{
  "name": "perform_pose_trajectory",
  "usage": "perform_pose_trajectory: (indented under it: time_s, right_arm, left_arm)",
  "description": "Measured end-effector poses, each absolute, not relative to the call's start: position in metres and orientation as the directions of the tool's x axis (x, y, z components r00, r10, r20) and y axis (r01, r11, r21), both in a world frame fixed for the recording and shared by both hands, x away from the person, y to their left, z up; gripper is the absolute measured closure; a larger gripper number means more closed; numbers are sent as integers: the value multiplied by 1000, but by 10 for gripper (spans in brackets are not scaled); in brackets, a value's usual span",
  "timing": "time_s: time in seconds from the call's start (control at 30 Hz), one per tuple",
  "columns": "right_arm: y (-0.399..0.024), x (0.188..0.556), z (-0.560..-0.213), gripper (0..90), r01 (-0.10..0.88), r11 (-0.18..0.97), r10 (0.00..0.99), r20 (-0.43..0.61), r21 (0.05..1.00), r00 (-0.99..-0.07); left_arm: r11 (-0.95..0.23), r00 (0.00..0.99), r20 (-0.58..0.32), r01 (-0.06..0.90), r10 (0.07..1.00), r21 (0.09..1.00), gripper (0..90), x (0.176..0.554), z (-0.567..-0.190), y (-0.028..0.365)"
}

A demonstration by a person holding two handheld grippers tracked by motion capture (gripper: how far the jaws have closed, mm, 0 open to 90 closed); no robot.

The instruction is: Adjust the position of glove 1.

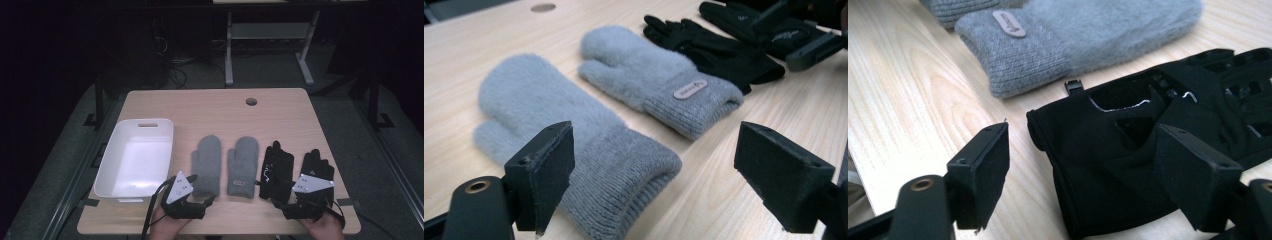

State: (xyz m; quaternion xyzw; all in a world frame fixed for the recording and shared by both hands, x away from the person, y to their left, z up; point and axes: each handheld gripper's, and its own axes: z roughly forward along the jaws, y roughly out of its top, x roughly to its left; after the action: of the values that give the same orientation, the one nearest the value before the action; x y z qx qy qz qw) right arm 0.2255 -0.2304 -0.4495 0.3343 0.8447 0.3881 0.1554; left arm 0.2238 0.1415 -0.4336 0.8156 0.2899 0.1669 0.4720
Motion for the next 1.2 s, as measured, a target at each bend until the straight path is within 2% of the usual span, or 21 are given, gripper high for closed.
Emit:
perform_pose_trajectory:
  time_s: [0.2,0.93,1.2]
  right_arm:
    - [-233,231,-441,183,445,446,681,28,777,-732]
    - [-210,282,-387,177,386,575,575,-19,721,-818]
    - [-194,301,-377,175,375,611,543,-25,697,-839]
  left_arm:
    - [-398,773,6,320,635,860,161,226,-435,142]
    - [-392,765,2,328,644,859,137,226,-435,145]
    - [-389,767,4,321,641,863,137,226,-433,146]
